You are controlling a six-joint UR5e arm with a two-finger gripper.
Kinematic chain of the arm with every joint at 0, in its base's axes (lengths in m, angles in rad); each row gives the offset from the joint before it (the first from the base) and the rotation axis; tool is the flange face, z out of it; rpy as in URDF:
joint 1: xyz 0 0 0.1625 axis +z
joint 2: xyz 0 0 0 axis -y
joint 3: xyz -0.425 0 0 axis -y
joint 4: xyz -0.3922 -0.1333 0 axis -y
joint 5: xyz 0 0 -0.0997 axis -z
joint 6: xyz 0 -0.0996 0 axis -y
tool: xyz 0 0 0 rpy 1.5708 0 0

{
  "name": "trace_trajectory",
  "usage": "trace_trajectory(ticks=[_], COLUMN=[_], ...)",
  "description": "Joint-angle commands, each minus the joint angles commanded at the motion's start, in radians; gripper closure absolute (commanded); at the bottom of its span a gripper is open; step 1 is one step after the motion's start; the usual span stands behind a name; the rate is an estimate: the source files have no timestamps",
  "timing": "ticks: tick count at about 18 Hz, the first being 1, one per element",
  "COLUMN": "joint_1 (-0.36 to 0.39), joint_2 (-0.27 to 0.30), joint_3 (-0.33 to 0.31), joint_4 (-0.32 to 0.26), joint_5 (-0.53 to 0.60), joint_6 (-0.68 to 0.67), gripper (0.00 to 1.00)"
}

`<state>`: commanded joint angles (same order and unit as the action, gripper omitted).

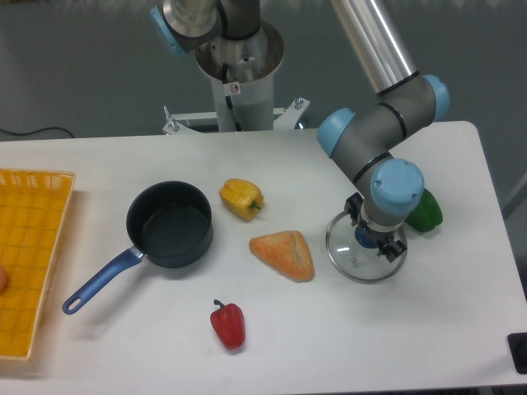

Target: Place the lid on the table

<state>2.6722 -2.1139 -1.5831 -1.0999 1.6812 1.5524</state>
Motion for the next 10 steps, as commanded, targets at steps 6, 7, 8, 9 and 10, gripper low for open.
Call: trace_trajectory(ticks=[6, 7, 8, 9, 10], joint_1=[-0.023, -0.023, -0.023, -0.025, -0.023], joint_2=[0.018, 0.020, 0.029, 0.038, 0.047], joint_3=[0.055, 0.064, 0.066, 0.066, 0.067], joint_4=[0.003, 0.003, 0.005, 0.005, 0.005], joint_5=[-0.002, -0.002, -0.003, -0.006, -0.008], joint_6=[0.006, 0.009, 0.011, 0.012, 0.012], gripper=[0.00, 0.00, 0.00, 0.00, 0.00])
